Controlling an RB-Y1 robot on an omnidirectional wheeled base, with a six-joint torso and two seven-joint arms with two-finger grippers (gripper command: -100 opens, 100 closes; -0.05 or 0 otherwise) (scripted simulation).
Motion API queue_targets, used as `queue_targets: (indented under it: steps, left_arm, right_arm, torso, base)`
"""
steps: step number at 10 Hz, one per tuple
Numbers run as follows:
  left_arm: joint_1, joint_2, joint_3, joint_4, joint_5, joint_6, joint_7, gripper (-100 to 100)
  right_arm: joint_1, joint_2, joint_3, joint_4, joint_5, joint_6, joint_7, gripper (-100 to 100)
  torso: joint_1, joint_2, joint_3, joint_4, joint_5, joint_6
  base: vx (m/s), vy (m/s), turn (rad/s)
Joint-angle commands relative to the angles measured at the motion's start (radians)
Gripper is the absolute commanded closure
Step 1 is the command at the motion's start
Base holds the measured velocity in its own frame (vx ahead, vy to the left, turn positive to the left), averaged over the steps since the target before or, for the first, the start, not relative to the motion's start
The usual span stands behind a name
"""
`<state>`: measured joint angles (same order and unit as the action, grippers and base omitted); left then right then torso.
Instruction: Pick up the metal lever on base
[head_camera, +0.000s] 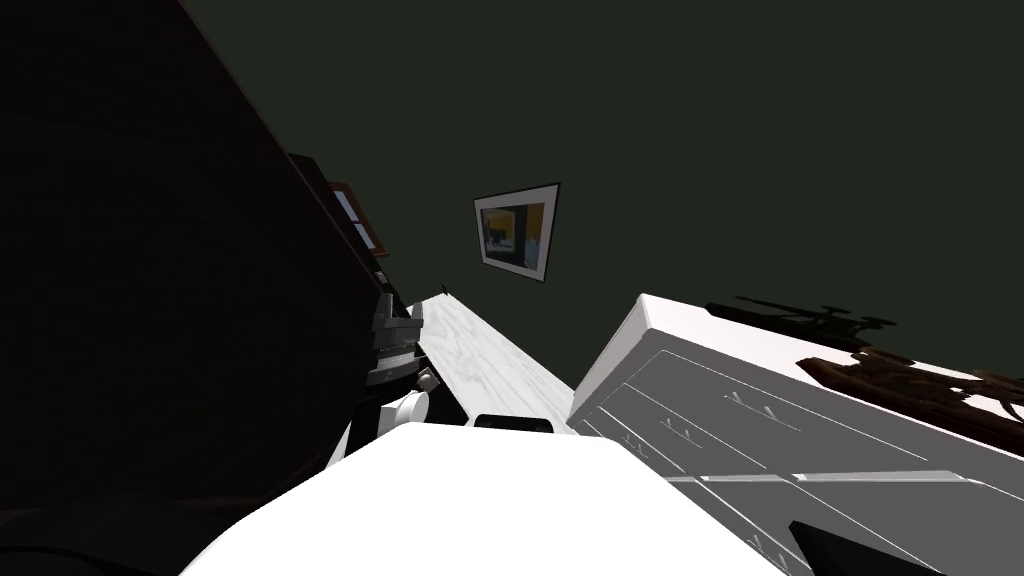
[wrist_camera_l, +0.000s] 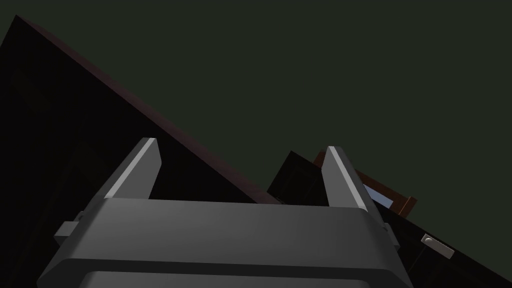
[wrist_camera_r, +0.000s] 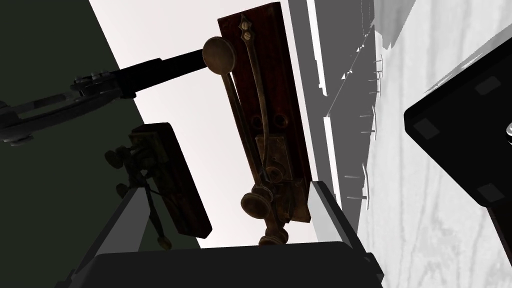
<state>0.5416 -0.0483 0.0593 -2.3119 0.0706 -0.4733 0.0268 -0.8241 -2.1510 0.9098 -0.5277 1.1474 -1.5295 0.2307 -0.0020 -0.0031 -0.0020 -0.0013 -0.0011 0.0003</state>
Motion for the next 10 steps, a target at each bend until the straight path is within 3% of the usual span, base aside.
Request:
queue_targets:
  steps: [1, 2, 4, 6, 8, 9, 10]
  left_arm:
    - [0.000, 0.000, 0.000, 0.000, 0.000, 0.000, 0.000, 0]
    - [0.000, 0.000, 0.000, 0.000, 0.000, 0.000, 0.000, 0]
    - [0.000, 0.000, 0.000, 0.000, 0.000, 0.000, 0.000, 0]
    - [0.000, 0.000, 0.000, 0.000, 0.000, 0.000, 0.000, 0]
    - [0.000, 0.000, 0.000, 0.000, 0.000, 0.000, 0.000, 0]
    - [0.000, 0.000, 0.000, 0.000, 0.000, 0.000, 0.000, 0]
    - [0.000, 0.000, 0.000, 0.000, 0.000, 0.000, 0.000, 0]
  right_arm:
    - [-0.015, -0.010, 0.050, -0.019, -0.019, -0.006, 0.001, -100]
    - [-0.009, -0.013, 0.101, -0.023, -0.031, -0.028, 0.009, -100]
    - [0.002, -0.008, 0.168, -0.033, -0.051, -0.081, 0.022, -100]
    - [0.002, -0.008, 0.168, -0.033, -0.051, -0.081, 0.022, -100]
    - [0.012, 0.010, 0.221, -0.044, -0.065, -0.143, 0.028, -100]
    - [0.012, 0.010, 0.221, -0.044, -0.065, -0.143, 0.028, -100]
    - [0.016, 0.024, 0.242, -0.049, -0.070, -0.173, 0.029, -100]
  torso:
    - [0.000, 0.000, 0.000, 0.000, 0.000, 0.000]
    - [0.000, 0.000, 0.000, 0.000, 0.000, 0.001]
    - [-0.002, -0.002, -0.001, -0.001, -0.001, 0.000]
    - [-0.001, -0.002, -0.001, -0.001, -0.001, 0.000]
    - [0.001, 0.001, 0.001, 0.000, 0.000, 0.000]
    - [-0.001, -0.001, 0.000, 0.000, 0.000, 0.000]
    - [-0.001, 0.000, 0.000, 0.000, 0.000, 0.001]
  base:
    - [0.057, -0.033, 0.057]
    - [0.068, -0.031, 0.074]
    - [0.085, -0.052, 0.117]
    - [0.039, -0.024, 0.021]
    - [0.041, -0.030, 0.072]
    - [0.052, -0.045, 0.031]
    - [0.054, -0.031, 0.032]
